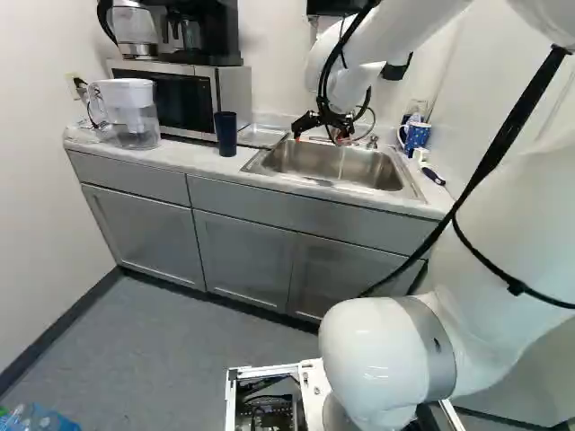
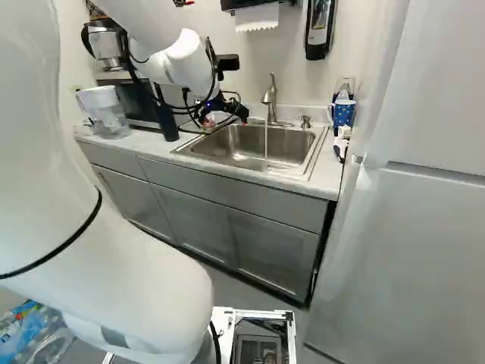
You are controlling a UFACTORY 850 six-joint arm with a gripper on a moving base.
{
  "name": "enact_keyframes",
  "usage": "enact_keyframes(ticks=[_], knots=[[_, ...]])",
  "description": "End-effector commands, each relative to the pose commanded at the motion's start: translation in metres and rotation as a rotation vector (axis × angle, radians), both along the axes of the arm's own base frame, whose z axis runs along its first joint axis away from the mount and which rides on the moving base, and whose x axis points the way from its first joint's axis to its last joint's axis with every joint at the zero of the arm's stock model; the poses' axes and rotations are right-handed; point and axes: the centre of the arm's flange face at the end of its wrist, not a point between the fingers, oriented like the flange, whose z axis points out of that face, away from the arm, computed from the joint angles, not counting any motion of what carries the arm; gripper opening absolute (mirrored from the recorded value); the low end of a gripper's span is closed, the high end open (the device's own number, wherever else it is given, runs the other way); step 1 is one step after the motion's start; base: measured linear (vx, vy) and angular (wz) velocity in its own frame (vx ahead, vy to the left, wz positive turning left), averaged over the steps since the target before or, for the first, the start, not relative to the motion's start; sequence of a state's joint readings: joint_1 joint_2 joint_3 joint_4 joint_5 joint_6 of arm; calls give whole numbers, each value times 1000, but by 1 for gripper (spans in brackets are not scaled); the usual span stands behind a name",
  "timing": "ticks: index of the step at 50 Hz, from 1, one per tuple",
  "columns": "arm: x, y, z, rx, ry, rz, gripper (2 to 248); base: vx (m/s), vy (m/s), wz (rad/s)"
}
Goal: Rinse the cup and place it in the tray
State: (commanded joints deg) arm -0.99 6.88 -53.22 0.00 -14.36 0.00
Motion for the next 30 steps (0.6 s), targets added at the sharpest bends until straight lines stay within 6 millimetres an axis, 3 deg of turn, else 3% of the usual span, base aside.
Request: enact_keyframes(ticks=[30], knots=[[0, 48, 0, 0, 0, 103, 247, 0, 0, 0]])
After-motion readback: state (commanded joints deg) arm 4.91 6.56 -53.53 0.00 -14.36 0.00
